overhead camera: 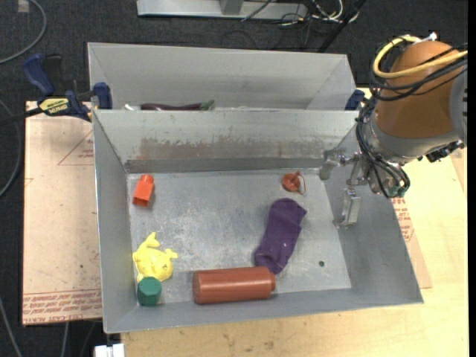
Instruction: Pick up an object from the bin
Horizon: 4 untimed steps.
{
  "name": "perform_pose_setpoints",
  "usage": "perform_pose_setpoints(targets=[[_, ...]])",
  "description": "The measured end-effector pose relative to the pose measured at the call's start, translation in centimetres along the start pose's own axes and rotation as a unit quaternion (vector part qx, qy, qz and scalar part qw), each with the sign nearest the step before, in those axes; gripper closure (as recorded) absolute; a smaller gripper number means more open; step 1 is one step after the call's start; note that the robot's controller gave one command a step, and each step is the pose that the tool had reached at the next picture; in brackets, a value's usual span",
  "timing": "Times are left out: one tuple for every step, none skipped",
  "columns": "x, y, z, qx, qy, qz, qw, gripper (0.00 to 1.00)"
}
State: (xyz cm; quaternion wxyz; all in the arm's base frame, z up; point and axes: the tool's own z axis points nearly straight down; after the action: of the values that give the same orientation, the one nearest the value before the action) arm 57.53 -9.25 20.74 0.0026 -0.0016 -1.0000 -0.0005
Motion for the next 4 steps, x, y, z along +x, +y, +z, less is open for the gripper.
perform_pose_setpoints(targets=[[-0.1, 0.0, -0.5, 0.001, -0.0034, -0.001, 1.0, 0.0], [-0.1, 2.8, 2.7, 0.002, -0.0063, -0.03, 0.9995, 0.0], [-0.6, 5.8, 8.7, 0.001, -0.0062, -0.092, 0.9957, 0.0], [0.1, 6.5, 13.7, 0.002, -0.007, -0.235, 0.972, 1.0]])
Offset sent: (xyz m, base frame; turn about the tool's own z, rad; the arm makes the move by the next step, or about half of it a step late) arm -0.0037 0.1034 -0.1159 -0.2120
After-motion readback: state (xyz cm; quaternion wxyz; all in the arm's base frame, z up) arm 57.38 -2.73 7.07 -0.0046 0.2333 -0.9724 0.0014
